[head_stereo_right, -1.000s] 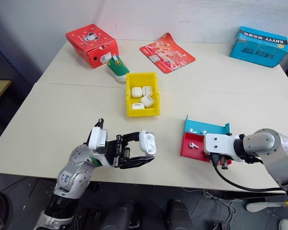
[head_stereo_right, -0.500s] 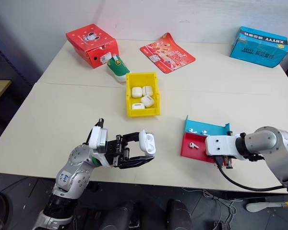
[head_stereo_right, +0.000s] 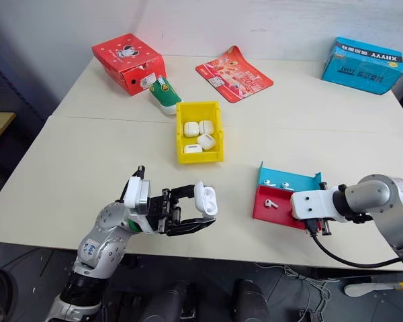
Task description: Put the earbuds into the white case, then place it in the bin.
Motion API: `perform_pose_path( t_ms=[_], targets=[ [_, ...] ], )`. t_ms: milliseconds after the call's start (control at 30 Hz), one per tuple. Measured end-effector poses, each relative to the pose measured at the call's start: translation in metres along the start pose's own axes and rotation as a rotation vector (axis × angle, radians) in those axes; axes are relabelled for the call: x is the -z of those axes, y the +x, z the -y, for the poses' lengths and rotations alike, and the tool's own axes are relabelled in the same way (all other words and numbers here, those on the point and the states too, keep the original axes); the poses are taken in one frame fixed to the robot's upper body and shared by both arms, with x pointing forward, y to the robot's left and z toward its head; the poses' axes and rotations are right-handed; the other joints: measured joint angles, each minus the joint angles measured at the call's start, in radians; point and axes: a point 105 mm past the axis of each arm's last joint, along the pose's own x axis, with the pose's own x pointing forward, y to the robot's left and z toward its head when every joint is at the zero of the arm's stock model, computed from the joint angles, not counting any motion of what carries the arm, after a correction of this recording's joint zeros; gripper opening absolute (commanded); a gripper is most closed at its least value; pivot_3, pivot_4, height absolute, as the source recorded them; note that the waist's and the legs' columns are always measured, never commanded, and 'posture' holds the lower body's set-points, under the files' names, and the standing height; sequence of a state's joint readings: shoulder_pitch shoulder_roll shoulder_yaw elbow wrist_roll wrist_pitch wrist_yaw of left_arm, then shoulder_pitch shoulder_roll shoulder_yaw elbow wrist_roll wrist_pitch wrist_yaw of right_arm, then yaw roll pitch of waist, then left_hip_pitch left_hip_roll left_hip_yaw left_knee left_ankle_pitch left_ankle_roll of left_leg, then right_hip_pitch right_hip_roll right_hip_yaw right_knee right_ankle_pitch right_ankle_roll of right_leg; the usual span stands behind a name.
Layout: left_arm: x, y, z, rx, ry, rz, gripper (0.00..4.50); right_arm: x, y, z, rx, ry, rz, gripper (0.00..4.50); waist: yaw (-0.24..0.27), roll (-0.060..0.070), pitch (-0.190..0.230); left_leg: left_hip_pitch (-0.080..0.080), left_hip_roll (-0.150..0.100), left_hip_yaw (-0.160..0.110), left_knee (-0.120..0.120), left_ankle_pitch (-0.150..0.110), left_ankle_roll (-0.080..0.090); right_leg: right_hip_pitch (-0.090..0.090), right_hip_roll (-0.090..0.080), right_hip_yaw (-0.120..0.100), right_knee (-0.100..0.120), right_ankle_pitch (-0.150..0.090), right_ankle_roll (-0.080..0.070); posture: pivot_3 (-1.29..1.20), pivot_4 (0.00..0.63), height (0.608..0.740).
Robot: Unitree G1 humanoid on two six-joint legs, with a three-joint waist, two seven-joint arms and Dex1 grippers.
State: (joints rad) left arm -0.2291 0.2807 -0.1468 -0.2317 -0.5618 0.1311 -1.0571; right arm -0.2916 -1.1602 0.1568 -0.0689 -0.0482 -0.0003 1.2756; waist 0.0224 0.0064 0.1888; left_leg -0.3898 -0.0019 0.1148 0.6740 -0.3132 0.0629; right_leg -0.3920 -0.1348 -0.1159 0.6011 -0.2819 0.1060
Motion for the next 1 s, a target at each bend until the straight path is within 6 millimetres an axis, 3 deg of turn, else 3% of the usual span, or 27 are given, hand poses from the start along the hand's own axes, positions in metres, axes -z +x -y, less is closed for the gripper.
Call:
perform_pose_path(
  t_ms=[233,367,733,867,1000],
  targets=[
    [0.0,0.0,0.0,-0.002,0.0,0.0,2.8,0.002,0.0,0.0,-0.017,-0.029,-0.008,1.12,0.0,0.0,0.0,0.0,0.0,0.0,0.0,0.0,0.0,0.0,0.0,0.0,0.0,0.0,0.0,0.0,0.15,0.74],
    [0.0,0.0,-0.001,-0.006,0.0,0.0,2.8,0.003,0.0,0.0,-0.019,-0.028,-0.008,0.42,0.0,0.0,0.0,0.0,0.0,0.0,0.0,0.0,0.0,0.0,0.0,0.0,0.0,0.0,0.0,0.0,0.15,0.74],
    [0.0,-0.001,-0.001,-0.008,0.002,-0.003,2.8,0.0,0.001,0.005,0.008,-0.016,0.014,0.43,-0.001,0.0,0.0,0.0,0.001,0.0,0.0,0.0,-0.001,0.0,0.0,0.0,0.0,0.0,0.0,0.0,0.15,0.74],
    [-0.004,0.0,0.0,0.007,-0.001,0.021,2.8,-0.014,-0.01,0.014,0.078,0.144,0.199,0.43,0.0,0.001,0.0,0.0,0.001,0.0,0.0,0.0,0.0,0.0,0.0,0.0,0.0,0.0,0.0,0.0,0.15,0.74],
    [-0.02,0.002,-0.004,0.039,-0.035,0.1,2.8,-0.047,-0.051,0.027,0.174,0.347,0.52,0.43,0.003,0.001,0.001,-0.001,0.001,-0.004,0.001,0.0,0.0,0.001,-0.001,-0.002,0.0,0.0,0.0,0.0,0.15,0.74]
  ],
)
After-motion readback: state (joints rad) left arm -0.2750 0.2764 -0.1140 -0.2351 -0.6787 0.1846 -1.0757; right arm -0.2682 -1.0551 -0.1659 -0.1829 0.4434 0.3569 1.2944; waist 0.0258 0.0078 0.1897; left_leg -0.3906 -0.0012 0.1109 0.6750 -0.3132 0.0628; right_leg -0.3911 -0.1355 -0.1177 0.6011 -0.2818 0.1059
